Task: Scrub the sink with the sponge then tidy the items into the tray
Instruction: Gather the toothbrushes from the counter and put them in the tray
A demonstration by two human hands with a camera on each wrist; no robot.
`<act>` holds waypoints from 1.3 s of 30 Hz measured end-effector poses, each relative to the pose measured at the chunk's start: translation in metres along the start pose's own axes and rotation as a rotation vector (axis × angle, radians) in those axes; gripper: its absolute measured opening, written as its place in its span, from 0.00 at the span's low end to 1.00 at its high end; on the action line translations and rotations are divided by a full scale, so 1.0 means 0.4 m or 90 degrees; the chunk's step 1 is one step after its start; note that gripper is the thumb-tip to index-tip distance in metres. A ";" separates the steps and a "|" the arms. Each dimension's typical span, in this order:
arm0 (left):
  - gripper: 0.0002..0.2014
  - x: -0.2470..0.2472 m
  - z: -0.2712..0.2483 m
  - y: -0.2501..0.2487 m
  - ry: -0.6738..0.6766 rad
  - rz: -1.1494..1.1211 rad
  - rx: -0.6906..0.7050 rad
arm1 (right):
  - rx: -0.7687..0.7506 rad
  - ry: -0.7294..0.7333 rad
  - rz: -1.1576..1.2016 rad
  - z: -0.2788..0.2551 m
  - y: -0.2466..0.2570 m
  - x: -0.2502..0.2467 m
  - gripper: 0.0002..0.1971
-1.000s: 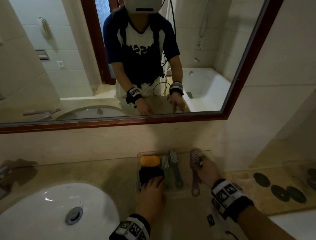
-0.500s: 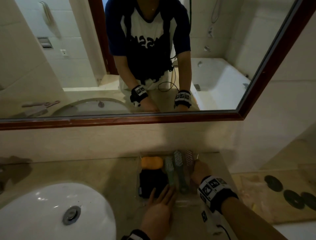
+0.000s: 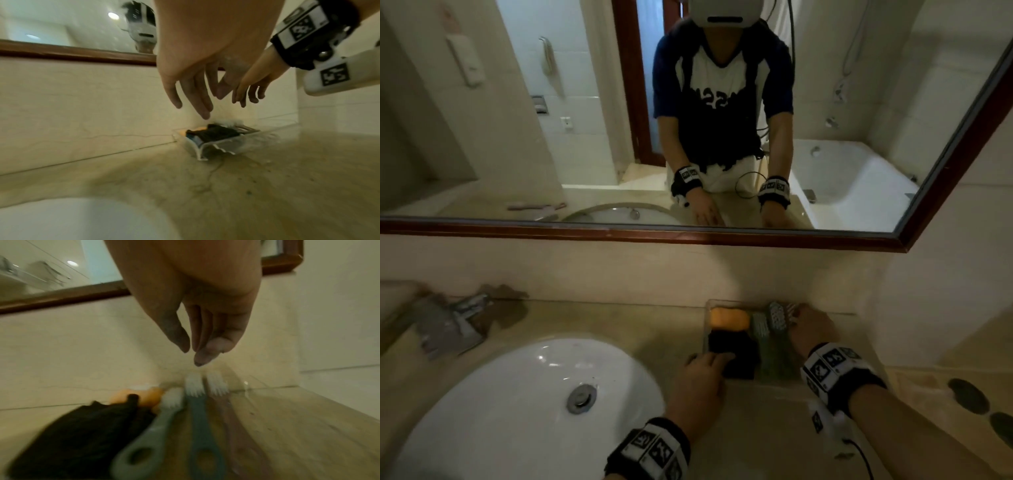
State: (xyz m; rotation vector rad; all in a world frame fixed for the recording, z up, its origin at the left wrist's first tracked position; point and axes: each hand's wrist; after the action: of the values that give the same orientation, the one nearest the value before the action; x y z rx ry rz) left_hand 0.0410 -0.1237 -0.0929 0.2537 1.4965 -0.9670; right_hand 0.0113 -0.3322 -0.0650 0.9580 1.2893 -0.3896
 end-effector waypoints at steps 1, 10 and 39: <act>0.24 -0.026 -0.018 0.022 -0.026 -0.007 -0.017 | -0.013 -0.004 0.006 -0.019 0.031 0.001 0.15; 0.22 -0.249 -0.313 0.326 -0.140 -0.036 -0.178 | -0.232 0.097 -0.036 -0.323 0.399 0.146 0.15; 0.44 -0.557 -0.785 1.219 -0.101 0.038 -0.851 | -0.587 0.394 -0.105 -0.908 1.252 0.741 0.24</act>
State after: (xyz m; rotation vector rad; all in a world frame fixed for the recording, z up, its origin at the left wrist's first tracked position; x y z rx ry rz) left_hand 0.1862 0.4792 -0.1320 -0.7180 1.6612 0.1919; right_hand 0.2287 0.3137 -0.1418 0.1655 1.8562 0.4122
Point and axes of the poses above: each hand's wrist, its own z-axis towards the middle knuckle, its own x-axis out of the palm, y = z × x, and after that the axes turned 11 degrees about -y, right-handed
